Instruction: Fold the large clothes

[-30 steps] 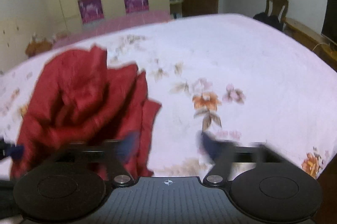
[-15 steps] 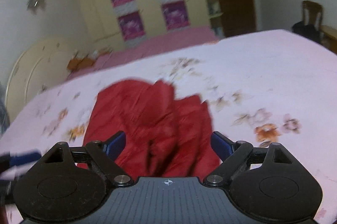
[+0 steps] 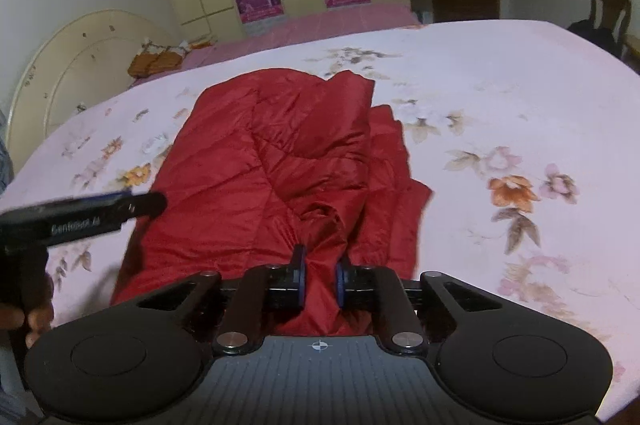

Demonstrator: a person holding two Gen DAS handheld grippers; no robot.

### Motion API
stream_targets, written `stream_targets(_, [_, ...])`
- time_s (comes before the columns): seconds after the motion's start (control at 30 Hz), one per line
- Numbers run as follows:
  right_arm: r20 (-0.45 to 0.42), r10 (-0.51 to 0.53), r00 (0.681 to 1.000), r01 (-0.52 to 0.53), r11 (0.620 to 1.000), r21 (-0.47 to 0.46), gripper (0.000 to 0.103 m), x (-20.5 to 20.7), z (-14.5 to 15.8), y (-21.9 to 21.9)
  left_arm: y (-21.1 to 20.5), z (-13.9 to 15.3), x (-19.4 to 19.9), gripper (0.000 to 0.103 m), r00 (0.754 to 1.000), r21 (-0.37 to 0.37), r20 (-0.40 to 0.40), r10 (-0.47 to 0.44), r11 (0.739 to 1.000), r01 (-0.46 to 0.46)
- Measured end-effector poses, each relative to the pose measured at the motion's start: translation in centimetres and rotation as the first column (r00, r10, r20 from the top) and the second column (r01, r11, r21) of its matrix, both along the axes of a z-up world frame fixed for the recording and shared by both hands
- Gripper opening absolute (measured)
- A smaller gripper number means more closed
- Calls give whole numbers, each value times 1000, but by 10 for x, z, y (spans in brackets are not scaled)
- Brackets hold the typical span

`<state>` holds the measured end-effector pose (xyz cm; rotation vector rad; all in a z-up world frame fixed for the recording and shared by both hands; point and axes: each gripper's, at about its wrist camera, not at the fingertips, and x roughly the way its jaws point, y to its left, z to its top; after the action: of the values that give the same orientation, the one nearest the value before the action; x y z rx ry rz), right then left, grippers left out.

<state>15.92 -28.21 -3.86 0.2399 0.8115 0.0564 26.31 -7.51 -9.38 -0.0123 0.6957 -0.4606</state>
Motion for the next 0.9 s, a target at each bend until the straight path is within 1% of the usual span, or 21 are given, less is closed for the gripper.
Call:
stream_targets(0.03, [-20,-17,1000,17,1000,-3,12,-1,-6,-3,-5,-3,1,56,1000,4,-9,-16,1000,16])
stream_targets(0.1, [-69,-44,997,43,999,-8,12,-1,-23,-10,-14,-13,4,56,999,7,-33,-36,999,37])
stream_targets(0.2, [-93,-43,995,41,999,-26,13,4,-42,-11,-26,-24,4,56,998,34,-28,-53,998,54])
stream_targets(0.27, [-105,-55,993,55,999,-1,12,2,-48,-15,-30,-27,6,56,998,46,-35,-61,997,62])
stream_targets(0.33, [-113,-47,993,48,999,7,13,-1,-43,-21,-30,-24,7,56,997,51,-45,-59,997,62])
stream_targets(0.37, [-109,-50,993,52,999,11,14,-3,-37,-24,-31,-23,7,56,997,57,-44,-63,996,65])
stream_targets(0.4, [-105,-71,992,71,997,0,27,-5,-29,-27,-30,-22,8,56,997,63,-42,-64,996,66])
stream_targets(0.43, [-92,-86,992,85,996,-20,37,-5,-25,-30,-30,-21,8,56,997,65,-43,-62,996,65])
stream_targets(0.53, [-6,-106,994,106,993,-58,37,-8,2,-37,-32,-17,11,56,997,60,-54,-55,996,58])
stream_targets(0.67, [70,-119,990,121,992,-36,37,7,26,-39,-37,-12,12,56,997,79,-56,-55,995,59])
stream_targets(0.77, [97,-113,989,116,993,-35,37,29,29,-32,-40,-7,15,56,997,84,-64,-49,995,55])
stream_targets(0.9, [127,-101,987,106,994,-39,37,63,25,-17,-44,0,23,56,998,81,-59,-33,996,37])
